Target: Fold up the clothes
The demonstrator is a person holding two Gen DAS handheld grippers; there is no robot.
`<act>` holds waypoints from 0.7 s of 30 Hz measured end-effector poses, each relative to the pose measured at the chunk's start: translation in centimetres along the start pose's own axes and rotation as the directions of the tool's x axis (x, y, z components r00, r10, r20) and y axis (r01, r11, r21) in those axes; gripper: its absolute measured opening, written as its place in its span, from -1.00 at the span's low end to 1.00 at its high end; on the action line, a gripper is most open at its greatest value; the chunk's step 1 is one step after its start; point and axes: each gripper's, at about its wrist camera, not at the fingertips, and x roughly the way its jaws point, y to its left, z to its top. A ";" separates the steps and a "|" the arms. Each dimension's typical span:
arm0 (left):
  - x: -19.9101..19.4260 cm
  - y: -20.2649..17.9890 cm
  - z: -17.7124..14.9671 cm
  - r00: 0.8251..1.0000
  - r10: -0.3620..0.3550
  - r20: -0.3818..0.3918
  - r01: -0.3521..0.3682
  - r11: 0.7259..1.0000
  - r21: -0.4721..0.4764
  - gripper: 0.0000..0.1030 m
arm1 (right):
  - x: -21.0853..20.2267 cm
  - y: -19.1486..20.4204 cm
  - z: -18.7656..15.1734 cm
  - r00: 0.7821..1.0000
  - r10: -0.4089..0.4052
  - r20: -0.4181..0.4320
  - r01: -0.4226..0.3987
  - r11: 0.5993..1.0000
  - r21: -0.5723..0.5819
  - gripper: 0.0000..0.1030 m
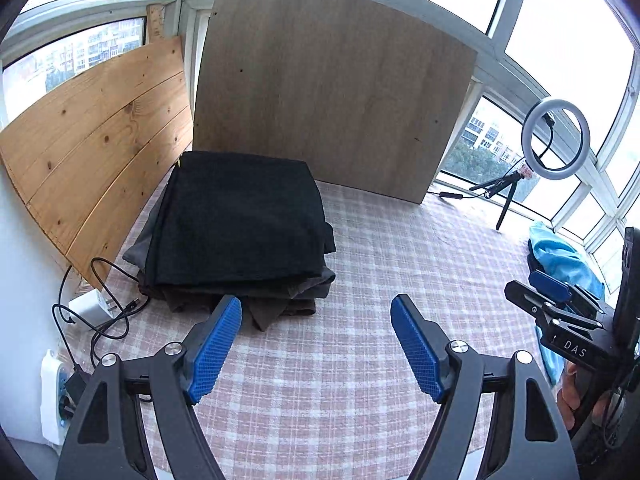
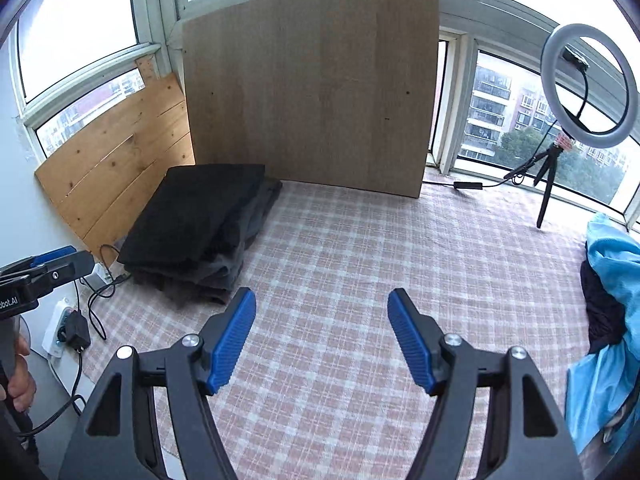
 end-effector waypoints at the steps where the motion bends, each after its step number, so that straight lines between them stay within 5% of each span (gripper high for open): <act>1: -0.4 -0.3 -0.3 1.000 0.005 0.004 -0.005 1.000 0.005 0.47 | -0.4 -0.3 -0.4 1.000 -0.003 0.000 0.003 1.000 0.009 0.31; 21: -4.5 -0.6 -2.8 1.000 0.015 0.012 -0.014 0.998 -0.062 0.47 | -5.1 -0.2 -3.8 0.999 0.002 0.037 -0.002 1.000 0.008 0.31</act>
